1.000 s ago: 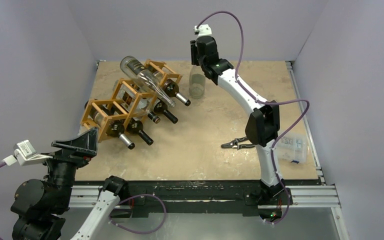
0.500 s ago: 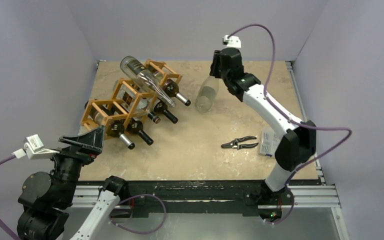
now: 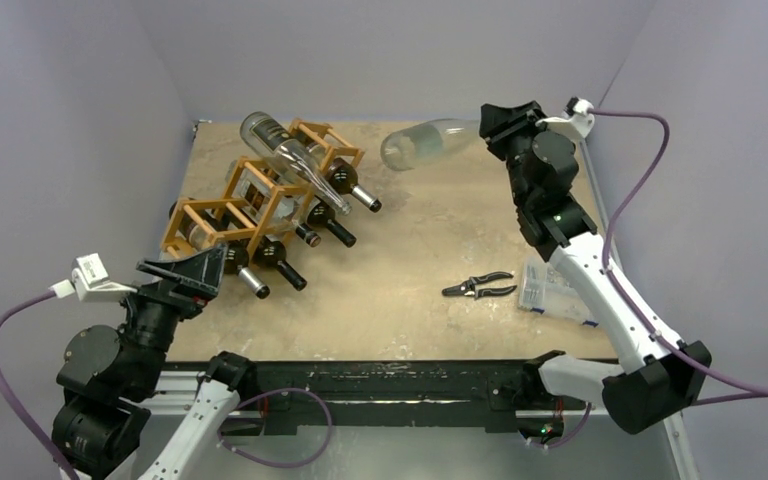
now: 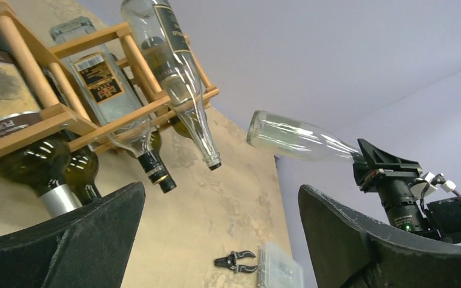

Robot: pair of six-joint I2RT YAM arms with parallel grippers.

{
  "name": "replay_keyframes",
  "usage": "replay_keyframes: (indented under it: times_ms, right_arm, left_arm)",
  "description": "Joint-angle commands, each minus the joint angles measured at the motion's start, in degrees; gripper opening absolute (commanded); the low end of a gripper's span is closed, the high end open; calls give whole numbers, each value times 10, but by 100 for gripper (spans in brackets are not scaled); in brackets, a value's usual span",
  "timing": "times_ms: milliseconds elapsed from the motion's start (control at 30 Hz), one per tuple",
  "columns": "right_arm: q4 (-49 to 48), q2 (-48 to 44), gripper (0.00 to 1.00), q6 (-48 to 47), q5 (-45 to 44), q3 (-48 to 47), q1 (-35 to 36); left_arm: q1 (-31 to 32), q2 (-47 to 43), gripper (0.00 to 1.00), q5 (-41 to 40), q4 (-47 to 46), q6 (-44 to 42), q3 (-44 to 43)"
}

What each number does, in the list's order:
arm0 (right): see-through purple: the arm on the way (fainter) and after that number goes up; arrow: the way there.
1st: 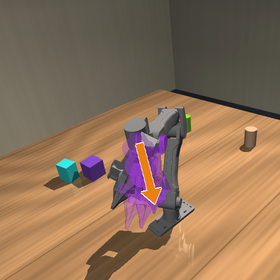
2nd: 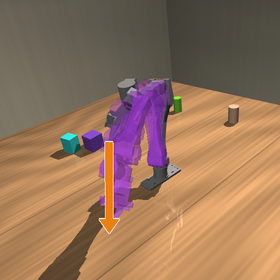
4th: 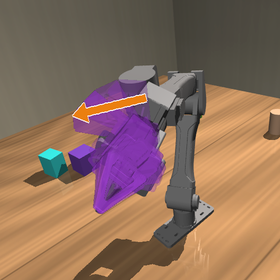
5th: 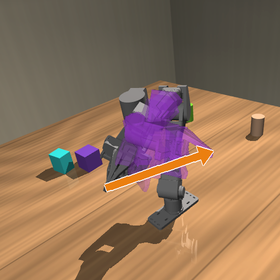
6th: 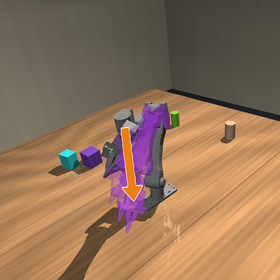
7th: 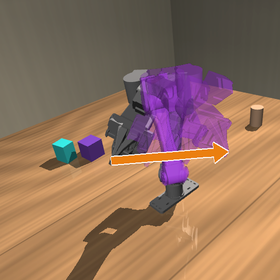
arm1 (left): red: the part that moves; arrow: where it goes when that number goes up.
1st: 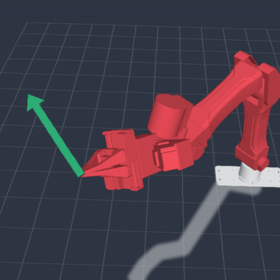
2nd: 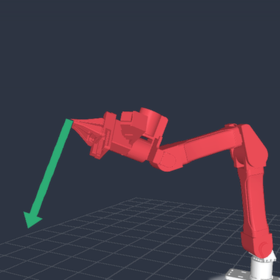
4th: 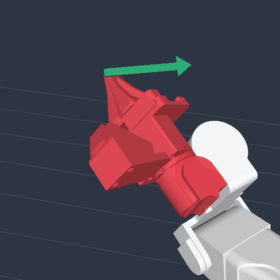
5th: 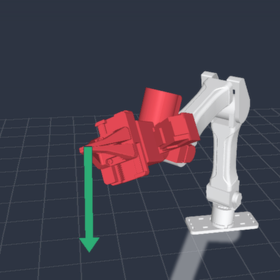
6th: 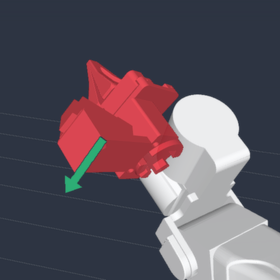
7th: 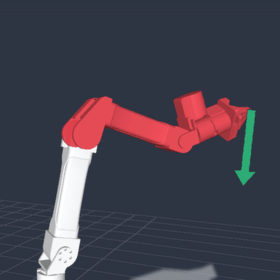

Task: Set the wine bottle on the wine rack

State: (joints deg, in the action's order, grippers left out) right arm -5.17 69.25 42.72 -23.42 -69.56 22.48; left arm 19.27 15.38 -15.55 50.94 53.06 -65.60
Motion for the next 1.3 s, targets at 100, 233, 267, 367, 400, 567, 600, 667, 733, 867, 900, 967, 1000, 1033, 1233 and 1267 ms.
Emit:
replay_keyframes:
  times_ms: [100,233,267,367,400,567,600,667,733,867,900,967,1000,1033,1233,1267]
  right_arm:
    - [-281,-38,0,241,60,18,5]
    - [-351,8,0,351,132,14,15]
    - [-370,18,0,367,132,14,25]
    - [-390,43,0,372,101,-3,70]
    - [-382,54,0,375,96,-17,85]
    - [-391,121,0,422,92,-72,138]
    - [-393,133,0,433,86,-79,148]
    - [-402,156,0,451,77,-96,169]
    - [-414,178,0,470,65,-107,186]
    - [-418,203,0,457,28,-135,212]
    - [-420,208,0,456,26,-141,215]
    - [-423,215,0,458,25,-151,220]
    - [-426,215,0,458,26,-154,224]
    - [-428,215,0,459,25,-154,230]
    - [-472,208,0,473,20,-117,268]
    - [-480,210,0,477,23,-113,272]
  left_arm:
    - [3,11,100,85,-156,21,55]
    - [3,25,100,134,-244,52,84]
    - [3,30,100,146,-267,64,92]
    - [2,46,100,178,-331,101,118]
    - [3,51,100,184,-346,118,127]
    - [2,67,100,200,-421,191,184]
    - [2,69,100,200,-438,202,196]
    - [2,71,100,192,-463,223,219]
    - [2,70,100,177,-487,245,243]
    - [2,66,100,158,-514,274,270]
    - [2,64,100,157,-500,274,267]
    - [2,62,100,137,-459,272,258]
    - [2,60,100,125,-450,273,256]
    - [2,58,100,113,-450,273,259]
    - [2,75,100,33,-498,278,283]
    - [2,80,100,21,-527,283,288]
